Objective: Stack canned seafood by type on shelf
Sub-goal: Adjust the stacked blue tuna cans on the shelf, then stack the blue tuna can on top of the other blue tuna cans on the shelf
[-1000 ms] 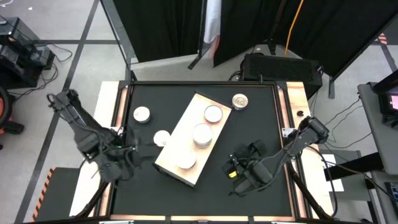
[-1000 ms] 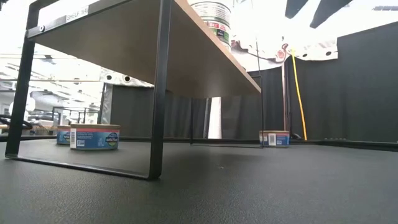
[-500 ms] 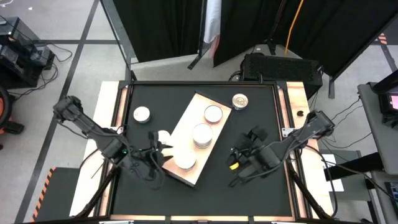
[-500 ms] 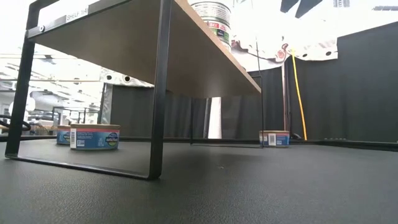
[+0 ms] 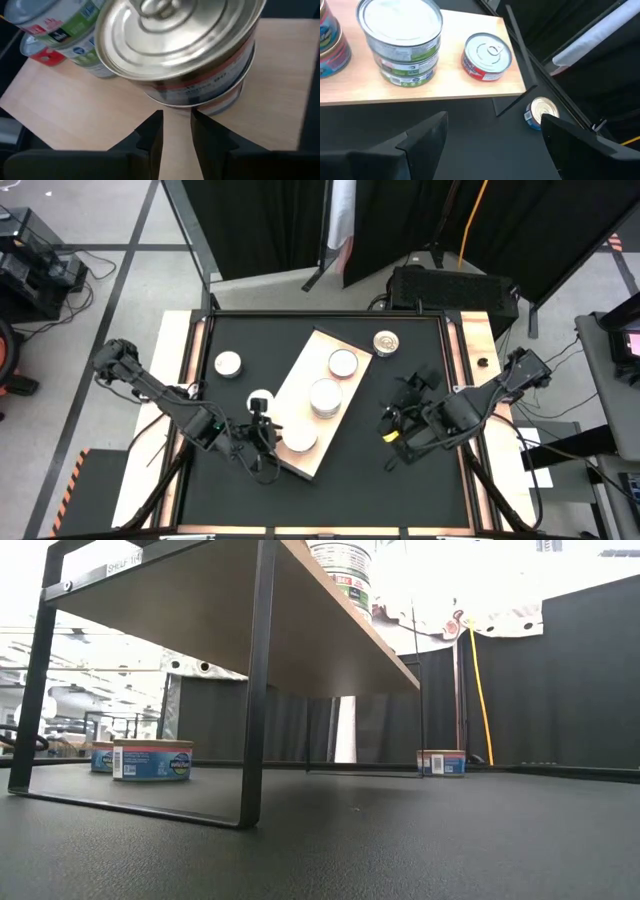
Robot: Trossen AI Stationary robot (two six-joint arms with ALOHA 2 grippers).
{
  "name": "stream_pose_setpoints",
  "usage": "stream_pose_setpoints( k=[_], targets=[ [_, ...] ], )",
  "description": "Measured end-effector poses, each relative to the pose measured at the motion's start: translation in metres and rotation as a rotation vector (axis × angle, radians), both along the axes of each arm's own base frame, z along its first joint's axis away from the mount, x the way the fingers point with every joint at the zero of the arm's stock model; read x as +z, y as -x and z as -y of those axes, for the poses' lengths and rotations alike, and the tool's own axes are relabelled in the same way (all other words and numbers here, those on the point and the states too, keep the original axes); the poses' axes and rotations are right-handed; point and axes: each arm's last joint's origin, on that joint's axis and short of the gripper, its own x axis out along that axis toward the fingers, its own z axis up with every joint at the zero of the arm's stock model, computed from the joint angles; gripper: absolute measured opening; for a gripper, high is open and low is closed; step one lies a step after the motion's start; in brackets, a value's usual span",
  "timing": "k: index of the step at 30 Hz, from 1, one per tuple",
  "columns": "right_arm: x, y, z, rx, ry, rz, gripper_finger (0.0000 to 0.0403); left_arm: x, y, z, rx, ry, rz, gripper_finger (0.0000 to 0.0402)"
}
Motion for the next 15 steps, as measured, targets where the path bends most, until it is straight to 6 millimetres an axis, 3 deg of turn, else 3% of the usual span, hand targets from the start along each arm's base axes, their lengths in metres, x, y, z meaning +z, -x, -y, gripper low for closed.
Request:
stream_pose_setpoints(
  k=[8,15],
  targets=[
    [-0.002,-0.001,0.008,-0.003,0.066,-0.010,0.0313,-0.001,-0.001,-0.004,0.012,-0.005,-0.013,0.0098],
    [-0.036,0.013,0.045,-0.154,0.061,-0.101,0.0313,0.032,0.031,-0.019,0.121,-0.007,-0.013,0.0098]
  ],
)
